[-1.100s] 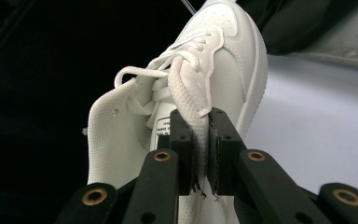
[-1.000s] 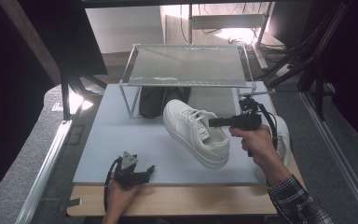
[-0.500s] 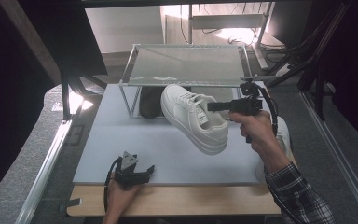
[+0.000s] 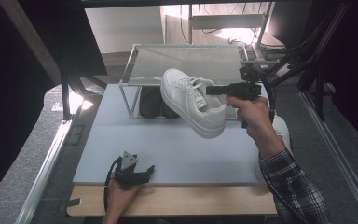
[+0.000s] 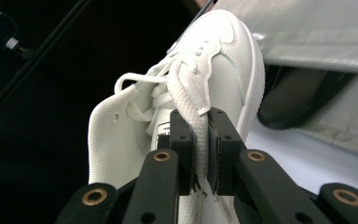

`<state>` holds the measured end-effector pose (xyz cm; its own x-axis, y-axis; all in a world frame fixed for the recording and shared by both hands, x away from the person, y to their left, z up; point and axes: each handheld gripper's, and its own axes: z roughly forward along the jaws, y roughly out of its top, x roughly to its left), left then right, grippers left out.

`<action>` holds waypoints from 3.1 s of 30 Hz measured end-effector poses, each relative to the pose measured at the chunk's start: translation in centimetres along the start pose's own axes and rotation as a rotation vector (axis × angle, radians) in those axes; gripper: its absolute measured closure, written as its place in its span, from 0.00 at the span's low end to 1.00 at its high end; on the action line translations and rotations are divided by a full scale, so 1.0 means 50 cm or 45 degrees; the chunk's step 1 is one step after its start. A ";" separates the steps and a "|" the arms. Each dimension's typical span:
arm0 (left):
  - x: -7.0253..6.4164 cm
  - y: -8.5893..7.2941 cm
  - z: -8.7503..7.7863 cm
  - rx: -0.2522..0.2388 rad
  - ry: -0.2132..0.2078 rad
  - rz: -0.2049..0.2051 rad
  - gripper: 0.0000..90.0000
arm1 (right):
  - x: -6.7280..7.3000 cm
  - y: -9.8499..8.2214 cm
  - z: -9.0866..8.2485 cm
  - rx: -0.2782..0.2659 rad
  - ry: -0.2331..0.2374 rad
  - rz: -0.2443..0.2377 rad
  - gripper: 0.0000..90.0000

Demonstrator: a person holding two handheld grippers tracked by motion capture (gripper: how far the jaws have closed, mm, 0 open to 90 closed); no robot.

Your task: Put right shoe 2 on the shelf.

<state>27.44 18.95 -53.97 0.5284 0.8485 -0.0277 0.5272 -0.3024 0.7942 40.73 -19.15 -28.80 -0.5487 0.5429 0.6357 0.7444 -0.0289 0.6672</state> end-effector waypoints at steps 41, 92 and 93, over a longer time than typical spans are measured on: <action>-0.001 0.000 0.000 -0.003 0.006 -0.001 0.17 | -0.073 0.119 0.126 -0.189 -0.257 0.154 0.91; -0.002 0.000 0.000 -0.004 0.009 -0.003 0.17 | -0.040 0.101 0.036 -0.195 -0.307 -0.134 0.60; -0.001 0.000 0.000 -0.003 0.007 -0.001 0.17 | -0.038 0.097 0.033 -0.191 -0.311 -0.142 0.62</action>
<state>27.40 18.89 -53.97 0.5242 0.8512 -0.0251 0.5259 -0.3004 0.7957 46.00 -18.94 -27.42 -0.5025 0.7351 0.4551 0.6099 -0.0717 0.7892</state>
